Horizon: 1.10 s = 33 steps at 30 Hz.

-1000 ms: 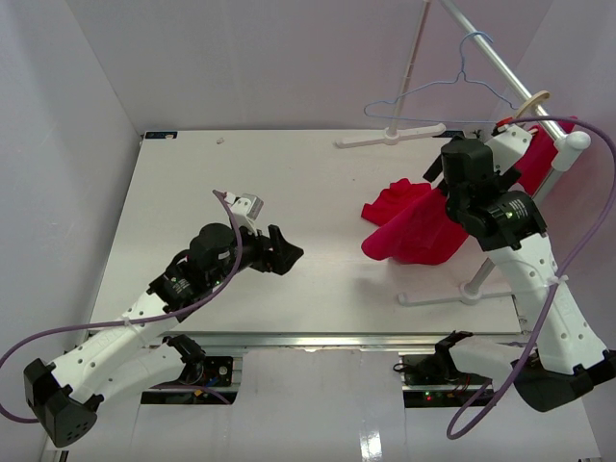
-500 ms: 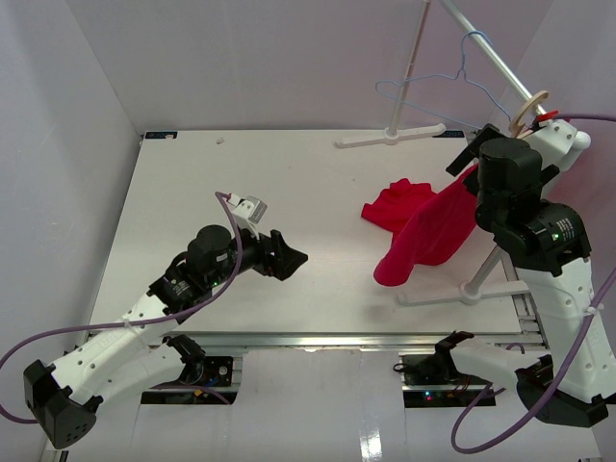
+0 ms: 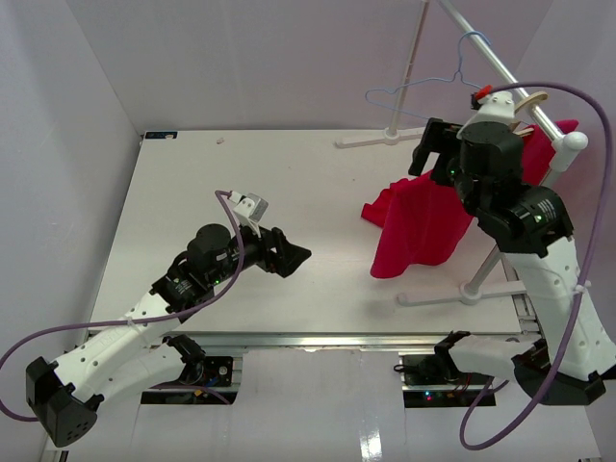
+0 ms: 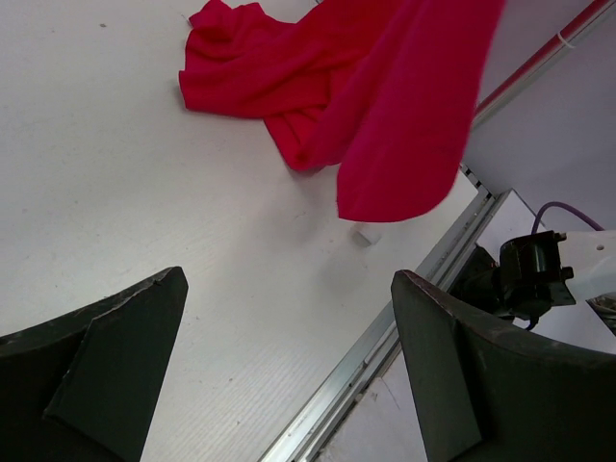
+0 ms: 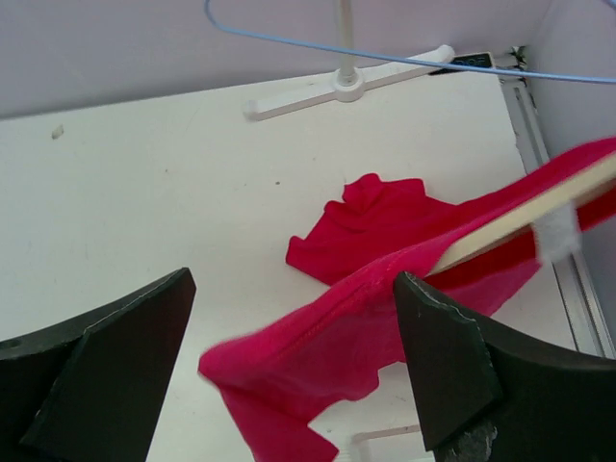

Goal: Place the t-shirt on the hanger
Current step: Reset both arms

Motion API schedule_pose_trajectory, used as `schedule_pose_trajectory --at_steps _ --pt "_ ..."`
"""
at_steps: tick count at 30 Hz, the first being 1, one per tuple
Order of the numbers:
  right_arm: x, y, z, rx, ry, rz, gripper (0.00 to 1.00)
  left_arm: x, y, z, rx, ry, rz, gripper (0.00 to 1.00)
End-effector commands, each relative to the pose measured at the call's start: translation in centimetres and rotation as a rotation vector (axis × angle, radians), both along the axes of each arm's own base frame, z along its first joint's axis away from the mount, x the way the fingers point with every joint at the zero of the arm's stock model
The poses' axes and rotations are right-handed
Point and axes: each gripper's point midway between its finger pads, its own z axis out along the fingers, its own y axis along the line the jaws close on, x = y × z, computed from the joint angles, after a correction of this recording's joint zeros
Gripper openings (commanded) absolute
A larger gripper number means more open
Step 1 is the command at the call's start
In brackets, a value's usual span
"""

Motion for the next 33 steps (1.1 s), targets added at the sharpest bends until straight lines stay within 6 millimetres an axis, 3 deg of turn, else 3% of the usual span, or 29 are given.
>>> schedule_pose_trajectory --at_steps 1,4,5,6,11,17,25,33 --pt "-0.2 3.9 0.4 -0.053 -0.016 0.092 0.9 0.7 0.0 0.0 -0.001 -0.041 0.018 0.98" --pt "-1.4 7.6 1.0 -0.047 -0.076 0.164 0.9 0.6 0.2 -0.7 0.001 -0.04 0.023 0.98" --pt "-2.5 10.2 0.7 -0.069 -0.083 0.238 0.9 0.6 0.3 -0.5 -0.008 -0.049 0.027 0.98" --pt "-2.8 11.4 0.3 -0.082 -0.082 0.269 0.9 0.4 0.5 -0.9 -0.009 -0.046 0.028 0.98" --pt "-4.1 16.0 -2.6 -0.05 -0.093 0.346 0.9 0.0 1.1 0.3 -0.062 -0.093 0.046 0.98" --pt "-6.5 15.4 -4.4 0.107 -0.153 0.418 0.9 -1.1 1.6 0.7 -0.094 -0.089 0.028 0.98" --pt "-8.3 13.9 -12.8 -0.02 -0.012 0.409 0.9 -3.1 3.0 1.0 -0.136 -0.094 0.014 0.98" --pt "-10.7 12.4 -16.9 0.03 -0.008 0.49 0.9 -4.4 3.3 1.3 -0.15 -0.117 -0.025 0.98"
